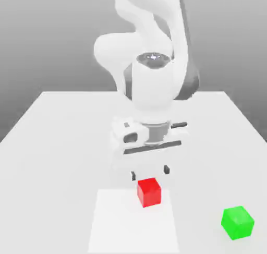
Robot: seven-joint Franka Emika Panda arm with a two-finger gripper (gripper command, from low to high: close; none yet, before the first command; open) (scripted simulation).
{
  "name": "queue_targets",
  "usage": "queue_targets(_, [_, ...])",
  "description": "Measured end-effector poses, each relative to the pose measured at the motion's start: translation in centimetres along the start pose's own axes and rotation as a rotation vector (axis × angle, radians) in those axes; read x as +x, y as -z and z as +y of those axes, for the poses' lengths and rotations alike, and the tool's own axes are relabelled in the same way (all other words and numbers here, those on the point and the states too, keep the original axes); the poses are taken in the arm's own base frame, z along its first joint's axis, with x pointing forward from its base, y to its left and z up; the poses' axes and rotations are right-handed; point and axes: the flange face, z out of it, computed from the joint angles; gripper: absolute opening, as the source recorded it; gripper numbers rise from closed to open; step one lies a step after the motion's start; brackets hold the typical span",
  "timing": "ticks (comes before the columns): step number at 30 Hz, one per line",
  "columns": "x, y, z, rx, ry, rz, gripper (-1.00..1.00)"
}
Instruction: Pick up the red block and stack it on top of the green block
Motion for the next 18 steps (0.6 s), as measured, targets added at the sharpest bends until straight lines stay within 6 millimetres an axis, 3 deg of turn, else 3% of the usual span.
queue_targets(3, [-0.2,-2.7,0.1,-0.002,0.000,-0.002,0.00])
queue_targets(4, [-0.2,-3.2,0.2,-0.002,0.000,-0.003,-1.00])
queue_targets(11, [-0.3,-3.2,0.2,-0.002,0.000,-0.003,-1.00])
queue_targets(18, [-0.2,2.2,0.1,-0.002,0.000,-0.003,-1.00])
